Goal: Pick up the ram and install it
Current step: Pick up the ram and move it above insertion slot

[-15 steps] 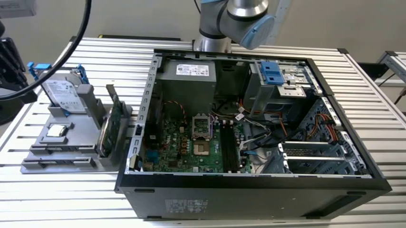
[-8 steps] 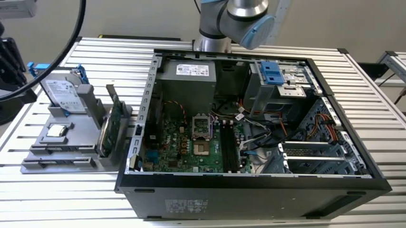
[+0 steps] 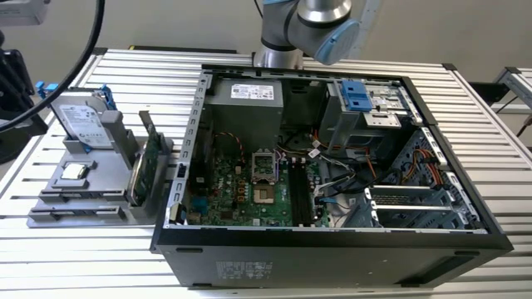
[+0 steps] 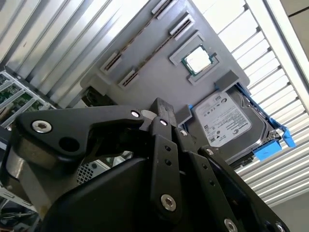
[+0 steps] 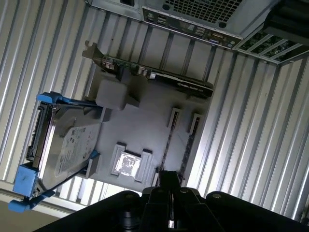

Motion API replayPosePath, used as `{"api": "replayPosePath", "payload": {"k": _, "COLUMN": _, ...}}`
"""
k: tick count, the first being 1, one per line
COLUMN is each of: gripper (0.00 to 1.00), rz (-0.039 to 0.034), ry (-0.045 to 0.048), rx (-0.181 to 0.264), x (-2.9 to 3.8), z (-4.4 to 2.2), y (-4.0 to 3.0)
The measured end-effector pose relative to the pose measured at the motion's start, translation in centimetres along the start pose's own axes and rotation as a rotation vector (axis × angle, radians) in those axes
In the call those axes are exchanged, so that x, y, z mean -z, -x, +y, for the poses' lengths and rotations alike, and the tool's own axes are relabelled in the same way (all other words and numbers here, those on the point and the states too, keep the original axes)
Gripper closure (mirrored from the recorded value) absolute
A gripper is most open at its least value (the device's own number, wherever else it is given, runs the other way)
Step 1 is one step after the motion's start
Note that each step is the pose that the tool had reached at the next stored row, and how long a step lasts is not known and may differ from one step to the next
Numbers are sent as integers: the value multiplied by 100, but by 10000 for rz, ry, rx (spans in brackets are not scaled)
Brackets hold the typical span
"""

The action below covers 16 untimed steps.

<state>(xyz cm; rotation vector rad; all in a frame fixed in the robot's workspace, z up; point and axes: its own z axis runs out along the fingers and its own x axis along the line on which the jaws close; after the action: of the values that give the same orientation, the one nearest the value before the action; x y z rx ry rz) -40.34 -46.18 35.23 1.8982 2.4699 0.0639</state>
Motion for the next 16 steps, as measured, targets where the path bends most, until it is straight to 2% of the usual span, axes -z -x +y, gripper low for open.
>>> {"api": "replayPosePath", "payload": {"k": 16, "gripper": 100, "rz": -59, "ry": 6, "rx": -1234, "x": 0, "z": -25, "y": -7}}
